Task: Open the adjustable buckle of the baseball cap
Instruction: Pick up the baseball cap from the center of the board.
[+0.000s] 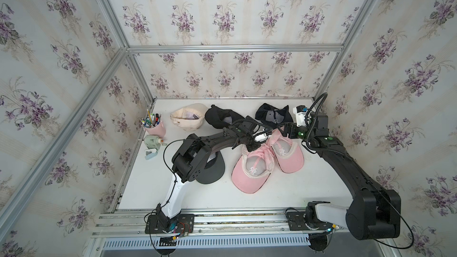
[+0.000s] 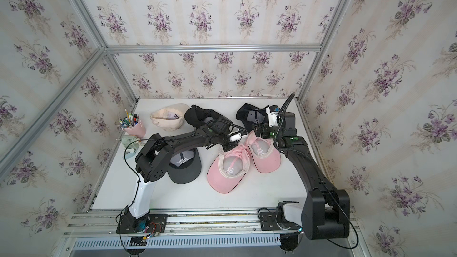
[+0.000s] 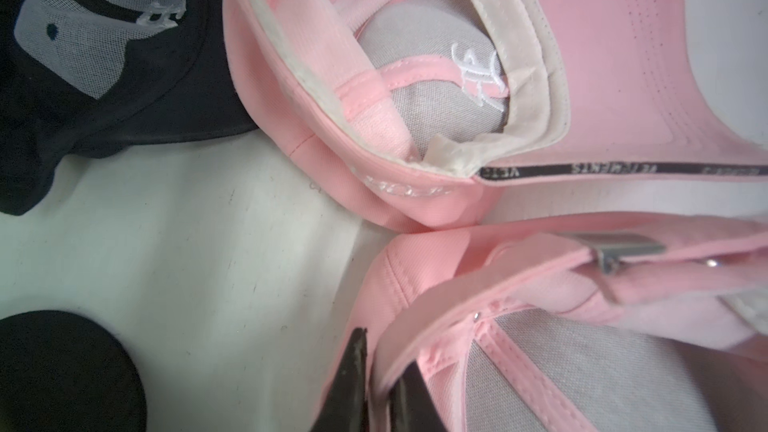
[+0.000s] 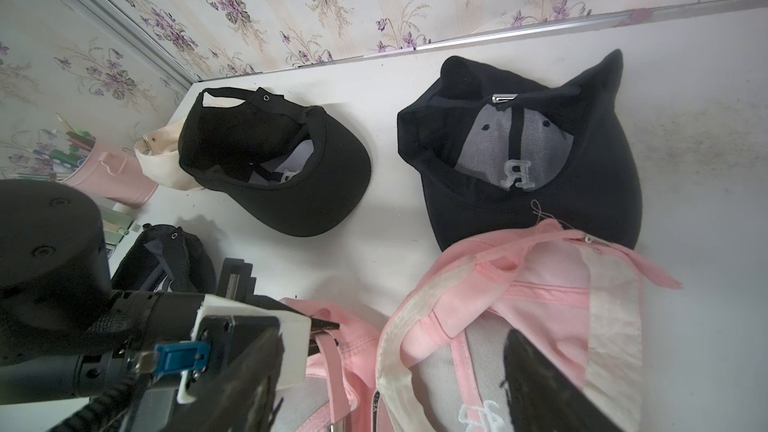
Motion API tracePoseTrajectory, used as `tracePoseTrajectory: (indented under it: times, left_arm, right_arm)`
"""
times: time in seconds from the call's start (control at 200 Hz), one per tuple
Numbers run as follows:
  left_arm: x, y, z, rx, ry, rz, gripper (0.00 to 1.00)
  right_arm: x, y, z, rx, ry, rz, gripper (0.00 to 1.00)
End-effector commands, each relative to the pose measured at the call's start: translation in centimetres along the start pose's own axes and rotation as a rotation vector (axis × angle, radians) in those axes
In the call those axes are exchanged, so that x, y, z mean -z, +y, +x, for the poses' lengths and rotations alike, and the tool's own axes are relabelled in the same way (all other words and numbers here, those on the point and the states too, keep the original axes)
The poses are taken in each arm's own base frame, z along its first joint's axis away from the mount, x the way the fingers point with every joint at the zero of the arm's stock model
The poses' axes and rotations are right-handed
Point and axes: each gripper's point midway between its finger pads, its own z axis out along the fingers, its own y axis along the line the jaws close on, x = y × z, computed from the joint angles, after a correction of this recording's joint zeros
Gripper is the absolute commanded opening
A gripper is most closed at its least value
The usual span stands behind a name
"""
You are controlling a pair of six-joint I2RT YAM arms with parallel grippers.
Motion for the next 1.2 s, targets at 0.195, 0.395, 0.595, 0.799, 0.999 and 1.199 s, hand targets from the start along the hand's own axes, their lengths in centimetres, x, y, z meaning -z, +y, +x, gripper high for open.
tracePoseTrajectory:
  times: [0.195,0.395,0.595,0.799,0.999,1.199]
  left_arm:
    - [2.3,0.6,-1.5,0.036,-0.046,-0.052,0.00]
    - [6.1,0.6,-1.7,0.098,-0.082,-0.130,0.00]
    - [10.1,-0.2,-2.2,0.169,-0.072,-0.188,0.00]
    - [13.9,-0.3,-3.0,0.270,-0.081,-0.269,0.00]
    - [17.2,-0.9,-4.3,0.341,-0.106,-0.336,0.00]
    - [20.7,-0.5,-5.8,0.405,-0.162,-0.409,0.00]
  right_arm:
    - [1.0,0.9,-0.3,0.012,-0.051,-0.030,0.84]
    - [1.6,2.6,-0.6,-0.011,-0.138,-0.131,0.84]
    - [2.1,3.0,-0.5,-0.036,-0.210,-0.161,0.82]
    - [3.3,5.9,0.8,0.104,-0.292,-0.264,0.82]
    - [4.5,9.8,2.3,0.337,-0.395,-0.342,0.83]
    - [6.1,11.2,2.4,0.406,-0.515,-0.389,0.82]
